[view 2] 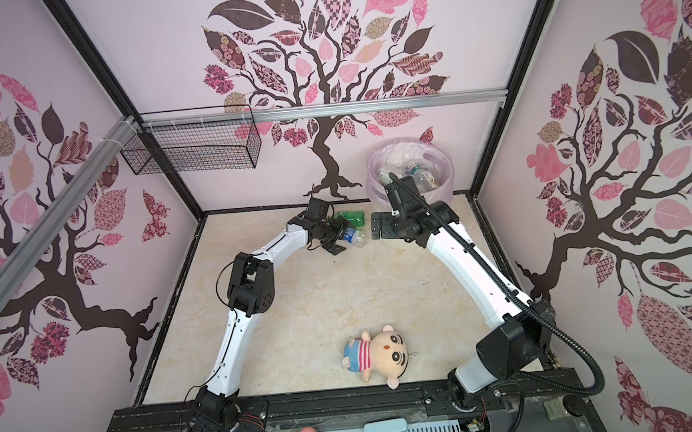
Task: Throw the plastic bottles in the bin
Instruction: 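Move both grippers down and grasp the blue-capped Pepsi bottle's cap with the left gripper, then lift the Pepsi bottle with the left gripper while the right gripper grasps its body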
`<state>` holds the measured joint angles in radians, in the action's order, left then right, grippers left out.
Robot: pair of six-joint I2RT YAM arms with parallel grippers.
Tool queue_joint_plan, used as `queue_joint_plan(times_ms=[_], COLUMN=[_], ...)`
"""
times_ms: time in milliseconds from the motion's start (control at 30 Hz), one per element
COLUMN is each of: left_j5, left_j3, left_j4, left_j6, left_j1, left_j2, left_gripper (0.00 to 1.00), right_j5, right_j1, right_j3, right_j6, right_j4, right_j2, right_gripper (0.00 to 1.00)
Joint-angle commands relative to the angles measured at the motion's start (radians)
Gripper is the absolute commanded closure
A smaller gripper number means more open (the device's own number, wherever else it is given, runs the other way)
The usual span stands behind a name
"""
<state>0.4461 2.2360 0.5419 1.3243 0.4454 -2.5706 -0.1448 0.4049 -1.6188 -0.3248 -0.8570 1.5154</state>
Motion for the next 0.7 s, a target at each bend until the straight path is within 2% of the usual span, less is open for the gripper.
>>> queue_joint_plan(times_ms=[0,200,367,667], left_j5=[-0.003,-0.021,-0.026,-0.029], left_j3=[0.07,0.087,0.147,0.04], left_j4=[0.012,0.018,0.095,0.135], left_j6=[-0.036,-0.047,-0.103,-0.151], left_j1=[0.002,0.0,-0.002,0.005], left_j2=[-0.033,-0.061,-0.107,-0.042], left_gripper=[0.12,0.19,0.26,0.43], right_j5=[-0.022,-0.031,-0.037,-0.045], right_j1=[0.006,0.006,0.006,0.006], right_j3=[-0.042,-0.044,-0.056,-0.05], right_j6=[0.016,0.017,0.022,0.026], right_j4=[-0.037,-0.041,-0.039,-0.031], right_j2=[0.001,0.012,0.023,0.011], right_gripper=[0.0,0.0,0.0,0.0])
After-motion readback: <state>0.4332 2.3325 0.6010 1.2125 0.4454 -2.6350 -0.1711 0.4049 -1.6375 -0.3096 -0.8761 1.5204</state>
